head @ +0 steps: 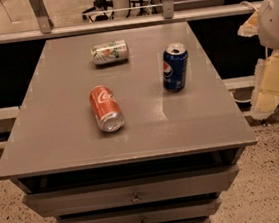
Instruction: Place coke can upright
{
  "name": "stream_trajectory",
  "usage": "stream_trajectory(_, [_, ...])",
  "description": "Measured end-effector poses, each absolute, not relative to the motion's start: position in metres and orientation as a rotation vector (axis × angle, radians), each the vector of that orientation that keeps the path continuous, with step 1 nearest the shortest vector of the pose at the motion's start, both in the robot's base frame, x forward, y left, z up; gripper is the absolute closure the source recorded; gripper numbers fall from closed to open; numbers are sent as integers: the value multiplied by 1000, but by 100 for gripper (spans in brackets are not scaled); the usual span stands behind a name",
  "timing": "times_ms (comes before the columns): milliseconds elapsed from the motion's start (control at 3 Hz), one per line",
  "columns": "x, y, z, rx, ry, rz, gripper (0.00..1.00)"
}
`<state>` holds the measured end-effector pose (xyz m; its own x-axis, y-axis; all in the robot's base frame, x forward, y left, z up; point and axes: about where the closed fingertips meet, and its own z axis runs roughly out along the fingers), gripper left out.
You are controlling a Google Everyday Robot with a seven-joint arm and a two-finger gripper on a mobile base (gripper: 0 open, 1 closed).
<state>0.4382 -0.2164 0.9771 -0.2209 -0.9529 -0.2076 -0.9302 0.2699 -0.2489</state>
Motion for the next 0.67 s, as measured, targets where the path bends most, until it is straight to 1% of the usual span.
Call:
stream_trajectory(333, [441,-213,974,-1712,2231,-86,0])
stream_trajectory(667, [456,-193,960,-1657,2240,-3,0])
